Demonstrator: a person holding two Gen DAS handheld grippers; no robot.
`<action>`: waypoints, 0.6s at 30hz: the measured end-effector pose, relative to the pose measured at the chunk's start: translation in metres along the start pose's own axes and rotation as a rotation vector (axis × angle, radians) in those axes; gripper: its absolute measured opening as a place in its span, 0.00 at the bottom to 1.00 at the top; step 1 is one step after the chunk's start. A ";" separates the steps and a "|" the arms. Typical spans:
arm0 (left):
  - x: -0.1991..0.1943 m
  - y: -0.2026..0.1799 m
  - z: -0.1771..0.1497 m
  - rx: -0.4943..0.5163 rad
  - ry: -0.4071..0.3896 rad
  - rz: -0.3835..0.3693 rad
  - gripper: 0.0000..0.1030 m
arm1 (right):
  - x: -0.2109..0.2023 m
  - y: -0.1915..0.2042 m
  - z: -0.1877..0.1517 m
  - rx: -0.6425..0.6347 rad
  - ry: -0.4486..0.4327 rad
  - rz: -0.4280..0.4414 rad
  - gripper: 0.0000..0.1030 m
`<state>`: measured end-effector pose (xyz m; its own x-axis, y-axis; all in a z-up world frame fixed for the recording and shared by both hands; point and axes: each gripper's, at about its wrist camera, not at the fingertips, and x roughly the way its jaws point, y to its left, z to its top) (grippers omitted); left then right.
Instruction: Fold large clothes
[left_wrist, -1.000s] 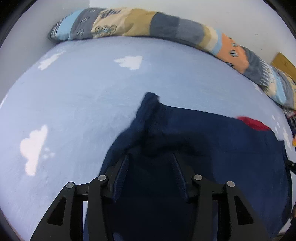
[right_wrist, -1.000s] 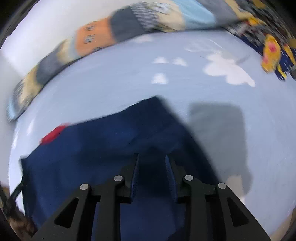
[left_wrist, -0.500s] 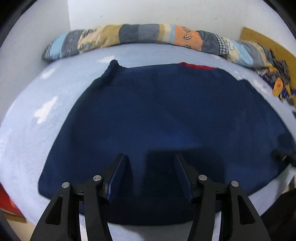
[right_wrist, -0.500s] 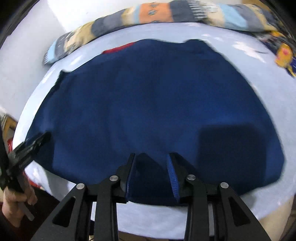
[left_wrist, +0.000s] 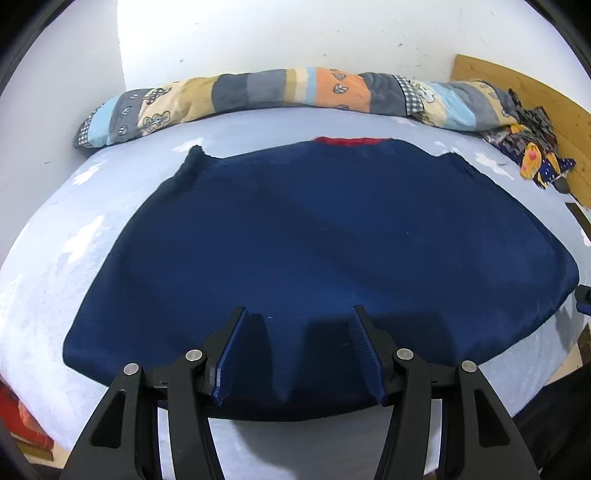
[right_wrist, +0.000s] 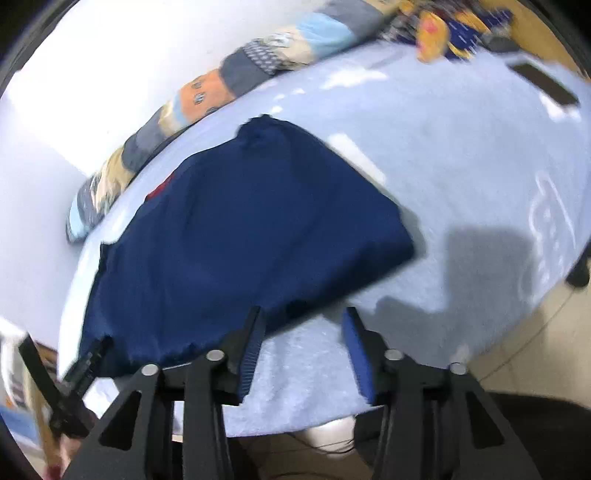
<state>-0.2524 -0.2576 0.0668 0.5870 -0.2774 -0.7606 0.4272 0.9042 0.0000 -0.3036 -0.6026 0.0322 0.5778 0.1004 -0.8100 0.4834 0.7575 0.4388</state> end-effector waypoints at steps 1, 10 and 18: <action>0.001 0.000 0.001 0.007 -0.004 0.000 0.54 | 0.001 -0.004 0.001 0.025 0.005 0.008 0.51; 0.007 0.001 0.001 0.029 -0.004 -0.004 0.55 | 0.024 -0.026 0.001 0.191 0.068 0.107 0.54; 0.010 0.000 0.003 0.016 0.008 -0.001 0.56 | 0.030 -0.039 0.002 0.265 0.078 0.163 0.59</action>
<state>-0.2445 -0.2615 0.0609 0.5814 -0.2756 -0.7655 0.4387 0.8986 0.0097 -0.3038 -0.6298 -0.0086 0.6149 0.2634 -0.7433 0.5491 0.5336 0.6433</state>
